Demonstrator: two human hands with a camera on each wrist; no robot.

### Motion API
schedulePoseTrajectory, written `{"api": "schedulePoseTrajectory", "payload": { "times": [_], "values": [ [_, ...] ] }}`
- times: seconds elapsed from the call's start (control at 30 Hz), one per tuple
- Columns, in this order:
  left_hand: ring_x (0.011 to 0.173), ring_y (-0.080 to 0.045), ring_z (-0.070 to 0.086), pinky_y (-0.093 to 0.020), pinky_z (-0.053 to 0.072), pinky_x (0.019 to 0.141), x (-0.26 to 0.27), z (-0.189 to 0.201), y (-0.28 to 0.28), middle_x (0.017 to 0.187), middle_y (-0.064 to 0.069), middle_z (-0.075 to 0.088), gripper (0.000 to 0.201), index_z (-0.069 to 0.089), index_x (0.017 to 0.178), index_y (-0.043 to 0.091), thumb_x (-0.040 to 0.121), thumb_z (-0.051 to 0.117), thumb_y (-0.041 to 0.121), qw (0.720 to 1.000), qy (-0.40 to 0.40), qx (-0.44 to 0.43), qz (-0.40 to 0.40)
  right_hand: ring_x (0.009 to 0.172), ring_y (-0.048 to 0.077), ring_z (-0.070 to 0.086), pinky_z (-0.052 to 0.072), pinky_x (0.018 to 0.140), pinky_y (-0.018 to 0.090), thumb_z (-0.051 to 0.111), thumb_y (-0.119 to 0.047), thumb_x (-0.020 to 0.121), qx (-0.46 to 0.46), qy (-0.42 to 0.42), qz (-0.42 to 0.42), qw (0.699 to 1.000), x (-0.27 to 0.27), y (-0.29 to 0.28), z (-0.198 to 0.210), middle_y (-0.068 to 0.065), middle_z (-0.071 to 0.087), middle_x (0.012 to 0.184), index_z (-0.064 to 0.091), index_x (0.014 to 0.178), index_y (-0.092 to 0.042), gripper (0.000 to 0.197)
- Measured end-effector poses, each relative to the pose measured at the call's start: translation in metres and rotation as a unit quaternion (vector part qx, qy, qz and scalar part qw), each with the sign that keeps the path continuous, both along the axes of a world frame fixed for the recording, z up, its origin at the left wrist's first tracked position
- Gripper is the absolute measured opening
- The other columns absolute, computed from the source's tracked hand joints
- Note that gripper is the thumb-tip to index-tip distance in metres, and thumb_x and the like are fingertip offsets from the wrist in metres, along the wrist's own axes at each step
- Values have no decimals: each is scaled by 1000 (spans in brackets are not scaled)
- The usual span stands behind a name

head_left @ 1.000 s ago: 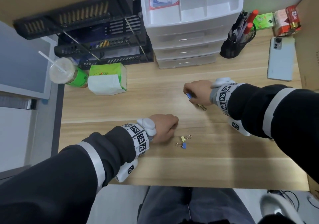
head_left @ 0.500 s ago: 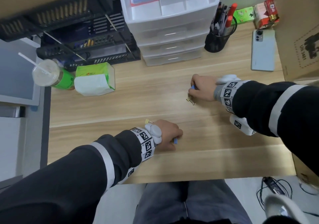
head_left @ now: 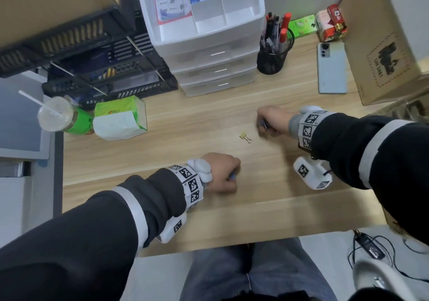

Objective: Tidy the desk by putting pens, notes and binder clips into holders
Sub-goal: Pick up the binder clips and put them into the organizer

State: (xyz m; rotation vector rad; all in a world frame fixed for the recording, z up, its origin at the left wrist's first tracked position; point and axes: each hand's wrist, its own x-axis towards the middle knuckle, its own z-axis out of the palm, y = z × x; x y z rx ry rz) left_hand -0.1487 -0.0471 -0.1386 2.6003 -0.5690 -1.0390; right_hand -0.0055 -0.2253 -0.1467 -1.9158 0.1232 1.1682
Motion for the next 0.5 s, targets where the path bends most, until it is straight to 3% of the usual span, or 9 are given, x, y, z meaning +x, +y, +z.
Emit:
{"api": "schedulePoseTrajectory", "payload": {
  "times": [0.07, 0.13, 0.23, 0.33, 0.5],
  "values": [
    [73, -23, 57, -32, 48, 63, 13, 11, 5, 82, 9, 57, 18, 46, 89, 24, 81, 60, 33, 998, -38, -20, 43, 41, 14, 27, 21, 40, 16, 38, -21, 79, 93, 173, -109, 975, -3, -3, 0, 8, 37, 60, 41, 63, -14, 17],
    [72, -24, 54, -33, 46, 63, 26, 26, 8, 82, 8, 56, 20, 48, 92, 19, 83, 59, 31, 993, -83, -35, 77, 42, 12, 25, 22, 38, 15, 34, -21, 74, 143, 236, -122, 954, -8, -3, 2, 7, 33, 60, 42, 59, -13, 19],
    [72, -25, 51, -33, 42, 62, 46, 52, 11, 82, 7, 53, 22, 50, 95, 17, 84, 57, 33, 984, -137, -54, 102, 46, 17, 34, 30, 40, 18, 30, -17, 77, 167, 258, -97, 947, -20, 5, 17, 9, 42, 60, 52, 66, -8, 26],
    [70, -23, 50, -33, 41, 61, 60, 76, 6, 79, 8, 51, 24, 51, 94, 18, 84, 56, 39, 977, -176, -67, 105, 52, 20, 53, 45, 46, 22, 32, -15, 84, 168, 268, -107, 942, -30, 19, 37, 9, 55, 64, 56, 77, -7, 26],
    [71, -22, 52, -33, 42, 59, 71, 104, -7, 84, 4, 57, 19, 52, 94, 17, 83, 59, 31, 974, -206, -57, 75, 72, 19, 69, 60, 61, 32, 39, -26, 100, 258, 271, -130, 918, -35, 39, 59, 5, 69, 81, 67, 90, -12, 33]
  ]
}}
